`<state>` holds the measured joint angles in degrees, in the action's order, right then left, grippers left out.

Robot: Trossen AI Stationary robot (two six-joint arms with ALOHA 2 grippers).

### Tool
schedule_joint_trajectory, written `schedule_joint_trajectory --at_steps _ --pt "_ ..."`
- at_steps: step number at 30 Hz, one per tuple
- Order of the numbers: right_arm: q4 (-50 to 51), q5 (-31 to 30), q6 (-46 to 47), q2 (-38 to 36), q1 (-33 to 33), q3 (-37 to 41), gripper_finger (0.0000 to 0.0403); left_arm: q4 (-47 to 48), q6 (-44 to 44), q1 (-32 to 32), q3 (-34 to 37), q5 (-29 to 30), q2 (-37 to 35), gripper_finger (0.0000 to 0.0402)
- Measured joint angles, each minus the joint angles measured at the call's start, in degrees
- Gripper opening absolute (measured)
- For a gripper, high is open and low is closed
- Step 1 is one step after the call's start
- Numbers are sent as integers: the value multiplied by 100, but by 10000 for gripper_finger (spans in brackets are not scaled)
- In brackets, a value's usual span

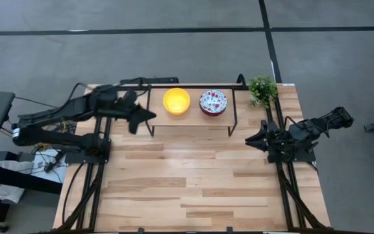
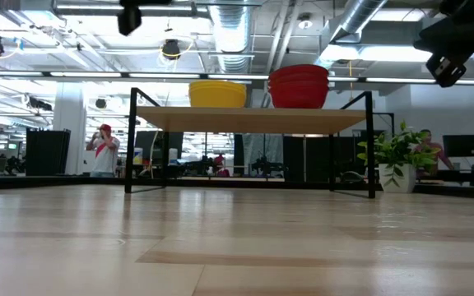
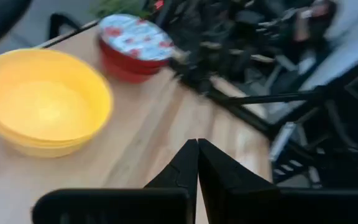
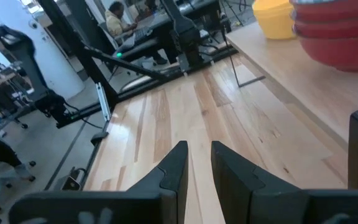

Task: Pick & Place Mini bowls
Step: Return to Home Position

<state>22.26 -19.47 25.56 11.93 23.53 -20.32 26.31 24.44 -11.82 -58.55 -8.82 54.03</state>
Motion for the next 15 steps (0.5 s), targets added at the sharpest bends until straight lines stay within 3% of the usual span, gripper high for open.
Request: schedule_joint_trajectory --at_steps 6,15 --pt "-108 3 -47 1 0 0 61 -89 257 546 646 -8 -895 10" --pt "-286 23 -658 -44 11 -2 61 -698 -493 1230 1715 -27 -1975 10"
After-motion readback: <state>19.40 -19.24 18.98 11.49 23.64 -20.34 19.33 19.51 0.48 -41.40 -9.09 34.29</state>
